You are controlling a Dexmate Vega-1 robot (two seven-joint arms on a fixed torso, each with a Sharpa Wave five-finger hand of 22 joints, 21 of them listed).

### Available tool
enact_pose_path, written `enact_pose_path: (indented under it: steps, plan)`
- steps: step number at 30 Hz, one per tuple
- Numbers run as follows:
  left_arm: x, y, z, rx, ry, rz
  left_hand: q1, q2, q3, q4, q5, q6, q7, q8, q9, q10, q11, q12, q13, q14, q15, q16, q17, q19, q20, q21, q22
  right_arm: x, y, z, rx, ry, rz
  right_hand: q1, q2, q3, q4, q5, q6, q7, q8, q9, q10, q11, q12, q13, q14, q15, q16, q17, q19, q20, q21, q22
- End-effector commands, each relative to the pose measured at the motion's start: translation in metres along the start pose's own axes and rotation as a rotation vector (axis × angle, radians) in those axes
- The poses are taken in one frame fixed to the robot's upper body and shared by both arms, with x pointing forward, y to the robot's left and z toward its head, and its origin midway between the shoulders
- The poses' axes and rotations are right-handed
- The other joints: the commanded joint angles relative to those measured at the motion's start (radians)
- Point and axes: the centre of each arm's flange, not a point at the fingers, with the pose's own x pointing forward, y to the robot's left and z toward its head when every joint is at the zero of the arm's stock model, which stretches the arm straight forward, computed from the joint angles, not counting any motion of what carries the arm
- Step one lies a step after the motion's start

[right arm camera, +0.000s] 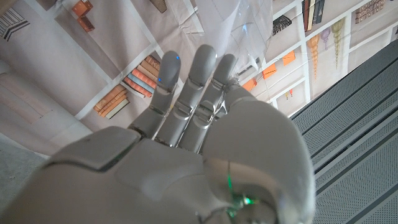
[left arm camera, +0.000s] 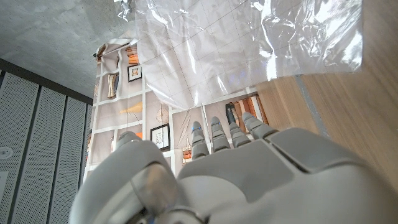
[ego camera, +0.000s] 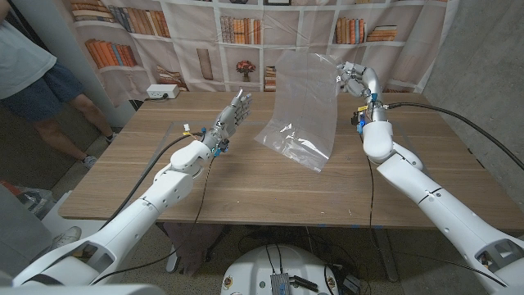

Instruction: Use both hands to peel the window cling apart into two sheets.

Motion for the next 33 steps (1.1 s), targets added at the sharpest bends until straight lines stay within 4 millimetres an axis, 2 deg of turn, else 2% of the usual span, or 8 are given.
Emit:
enact_pose_path:
  steps: [1,5,8,15,22,26,29,33]
  plan:
    - [-0.001,0.005,0.021,0.038,-0.015,-0.013,-0.001,0.0,-0.008,0.001,0.0,0.006,-0.002,-0.003,0.002,0.008,0.0,-0.003,0.003,-0.01,-0.008,0.006,0.003,-0.001,-0.004,0.009,0.006,0.002,-0.008,-0.001,-0.007,-0.028,-0.039,-0.013,-0.002,0.007,0.003,0.002,0.005,-0.007,0.008,0.011,-0.002,0.0,0.005,0.008,-0.007,-0.052,0.006,0.004,-0.005,-0.154,0.006,0.001]
    - [0.003,0.001,0.045,0.083,-0.055,-0.042,-0.001,0.0,-0.009,0.001,0.0,0.009,0.001,-0.003,0.002,0.009,0.001,-0.002,0.003,-0.011,-0.007,0.006,0.003,-0.001,-0.002,0.008,0.006,0.0,-0.008,0.002,0.002,-0.049,-0.036,-0.014,-0.002,0.009,0.004,0.002,0.003,-0.007,0.009,0.017,-0.003,-0.001,0.006,0.011,-0.009,-0.052,0.007,0.003,-0.006,-0.155,0.007,0.001]
    - [0.007,-0.001,0.055,0.109,-0.067,-0.079,-0.001,0.001,-0.009,0.002,0.0,0.02,0.003,0.001,0.002,0.021,0.002,0.002,0.003,-0.01,-0.006,0.006,0.003,-0.001,-0.002,0.009,0.006,-0.001,-0.006,0.009,-0.019,-0.071,-0.027,-0.015,-0.002,0.011,0.005,0.002,0.002,-0.007,0.01,0.021,-0.004,-0.001,0.006,0.014,-0.009,-0.052,0.008,0.003,-0.006,-0.155,0.008,0.001]
    - [0.014,-0.009,0.063,0.138,-0.074,-0.126,-0.002,0.002,-0.011,0.004,0.0,0.032,0.008,0.004,0.003,0.045,-0.006,0.011,0.004,0.005,-0.004,0.011,0.004,0.0,-0.001,0.009,0.006,-0.002,-0.003,0.019,-0.058,-0.099,0.007,-0.016,-0.004,0.013,0.005,0.002,0.002,-0.009,0.006,0.021,-0.005,-0.001,0.005,0.018,-0.01,-0.052,0.011,0.003,-0.006,-0.155,0.01,0.002]
    - [0.013,-0.009,0.069,0.171,-0.075,-0.131,-0.002,0.001,-0.012,0.004,0.0,0.036,0.008,0.005,0.004,0.047,-0.001,0.011,0.005,0.005,-0.003,0.011,0.004,0.0,0.001,0.009,0.006,-0.005,-0.003,0.021,-0.089,-0.106,0.02,-0.018,-0.005,0.015,0.005,0.001,0.006,-0.01,0.003,0.019,-0.004,-0.002,0.002,0.017,-0.013,-0.052,0.011,-0.001,-0.008,-0.155,0.01,0.002]
    - [0.015,-0.007,0.082,0.214,-0.022,-0.216,-0.002,0.001,-0.012,0.004,0.0,0.038,0.011,0.005,0.004,0.045,-0.002,0.01,0.005,0.005,-0.002,0.011,0.004,0.0,0.001,0.009,0.006,-0.006,-0.002,0.022,-0.111,-0.117,0.027,-0.019,-0.006,0.016,0.005,0.001,0.007,-0.01,0.002,0.02,-0.004,-0.002,0.001,0.017,-0.01,-0.052,0.016,0.002,-0.008,-0.155,0.011,0.003]
    - [0.014,-0.011,0.091,0.239,-0.041,-0.173,-0.001,0.0,-0.014,0.004,0.0,0.029,0.012,0.001,0.004,0.024,0.003,0.001,0.006,-0.004,0.005,0.007,0.004,-0.004,0.004,0.008,0.006,-0.007,-0.001,0.024,-0.152,-0.135,0.025,-0.021,-0.006,0.017,0.005,0.001,0.009,-0.01,0.002,0.021,-0.003,-0.001,0.0,0.018,-0.013,-0.052,0.016,0.0,-0.008,-0.155,0.012,0.003]
    - [0.014,-0.013,0.105,0.279,-0.063,-0.185,-0.001,0.001,-0.015,0.005,0.0,0.044,0.016,0.006,0.005,0.043,0.003,0.009,0.007,0.01,0.006,0.013,0.005,0.002,0.007,0.01,0.006,-0.01,0.003,0.027,-0.193,-0.16,0.026,-0.023,-0.006,0.018,0.006,0.001,0.01,-0.01,0.0,0.021,-0.004,-0.001,-0.002,0.018,-0.012,-0.052,0.019,0.001,-0.009,-0.155,0.012,0.003]
